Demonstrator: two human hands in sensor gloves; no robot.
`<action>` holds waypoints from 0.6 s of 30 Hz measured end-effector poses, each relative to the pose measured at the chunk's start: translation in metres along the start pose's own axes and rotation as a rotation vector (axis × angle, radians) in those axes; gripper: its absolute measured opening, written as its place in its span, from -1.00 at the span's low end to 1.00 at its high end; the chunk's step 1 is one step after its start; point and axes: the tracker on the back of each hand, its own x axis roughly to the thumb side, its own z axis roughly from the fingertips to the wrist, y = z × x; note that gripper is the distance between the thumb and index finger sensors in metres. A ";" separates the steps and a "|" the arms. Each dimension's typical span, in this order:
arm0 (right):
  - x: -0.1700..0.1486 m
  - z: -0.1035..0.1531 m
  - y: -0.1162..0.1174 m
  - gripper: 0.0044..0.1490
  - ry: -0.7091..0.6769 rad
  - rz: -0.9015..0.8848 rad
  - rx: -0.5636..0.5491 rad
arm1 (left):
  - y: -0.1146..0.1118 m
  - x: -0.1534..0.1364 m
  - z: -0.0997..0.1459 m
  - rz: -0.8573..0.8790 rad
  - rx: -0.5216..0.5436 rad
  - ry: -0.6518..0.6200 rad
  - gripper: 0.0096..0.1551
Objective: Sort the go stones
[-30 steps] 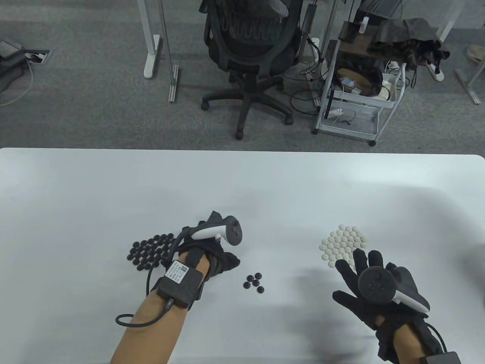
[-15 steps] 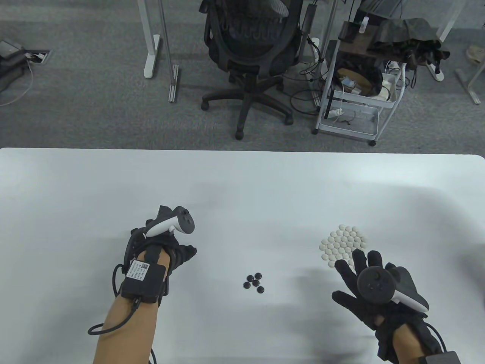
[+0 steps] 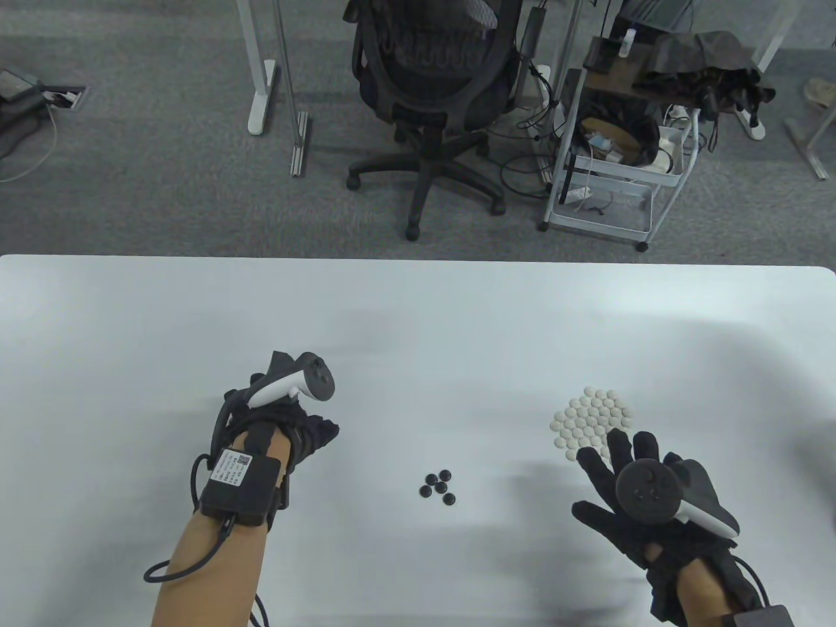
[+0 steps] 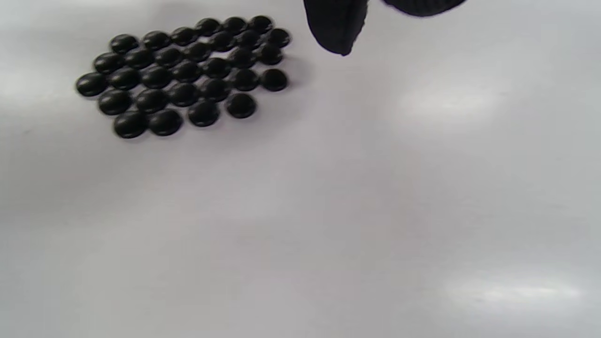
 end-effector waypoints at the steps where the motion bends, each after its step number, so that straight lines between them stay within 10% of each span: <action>1: 0.000 0.000 0.000 0.02 0.001 0.000 0.001 | 0.001 0.005 0.002 -0.012 0.001 -0.015 -0.21; 18: 0.000 0.001 -0.001 0.03 -0.004 -0.004 -0.006 | -0.027 0.122 0.020 -0.293 -0.101 -0.297 -0.24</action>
